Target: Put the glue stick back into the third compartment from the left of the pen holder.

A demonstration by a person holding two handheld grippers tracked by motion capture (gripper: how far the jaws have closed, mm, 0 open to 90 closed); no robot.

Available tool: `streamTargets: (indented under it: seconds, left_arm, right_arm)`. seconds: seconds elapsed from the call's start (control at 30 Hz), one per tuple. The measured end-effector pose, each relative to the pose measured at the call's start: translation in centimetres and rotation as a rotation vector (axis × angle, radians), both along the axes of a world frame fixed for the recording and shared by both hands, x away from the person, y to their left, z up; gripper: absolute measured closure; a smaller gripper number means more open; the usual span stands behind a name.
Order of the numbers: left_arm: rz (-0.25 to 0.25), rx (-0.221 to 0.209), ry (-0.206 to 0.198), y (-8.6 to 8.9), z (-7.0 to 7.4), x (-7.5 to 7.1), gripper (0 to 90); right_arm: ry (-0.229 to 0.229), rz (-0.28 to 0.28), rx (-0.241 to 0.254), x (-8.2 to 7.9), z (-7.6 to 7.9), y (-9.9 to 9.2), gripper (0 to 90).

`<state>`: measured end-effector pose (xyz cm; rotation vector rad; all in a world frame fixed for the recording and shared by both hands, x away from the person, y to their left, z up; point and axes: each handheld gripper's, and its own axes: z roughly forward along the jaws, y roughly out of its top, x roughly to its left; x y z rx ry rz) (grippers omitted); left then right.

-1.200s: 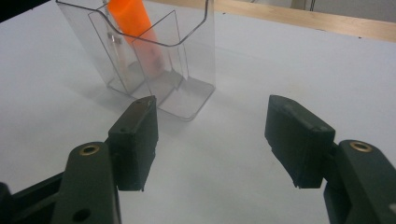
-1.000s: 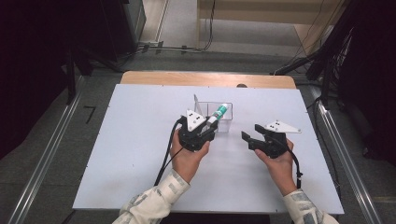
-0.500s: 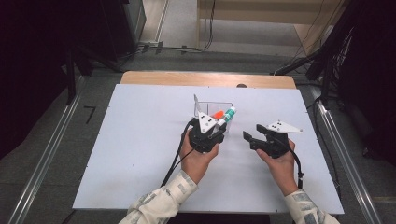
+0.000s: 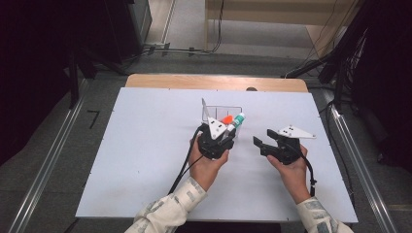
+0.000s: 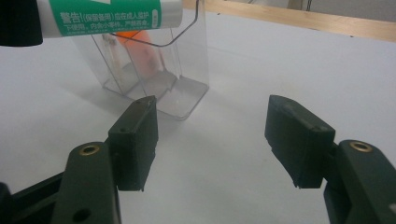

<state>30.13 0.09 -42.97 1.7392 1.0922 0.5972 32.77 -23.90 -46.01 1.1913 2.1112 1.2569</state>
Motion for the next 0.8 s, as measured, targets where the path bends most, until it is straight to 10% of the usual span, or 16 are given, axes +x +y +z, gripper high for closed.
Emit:
streamTargets:
  seconds: [0.8]
  left_arm:
    - [0.064,0.016,0.017,0.6,-0.6,1.5,65.7]
  right_arm:
    - [0.002,0.003,-0.008,0.0,-0.1,0.2,33.3]
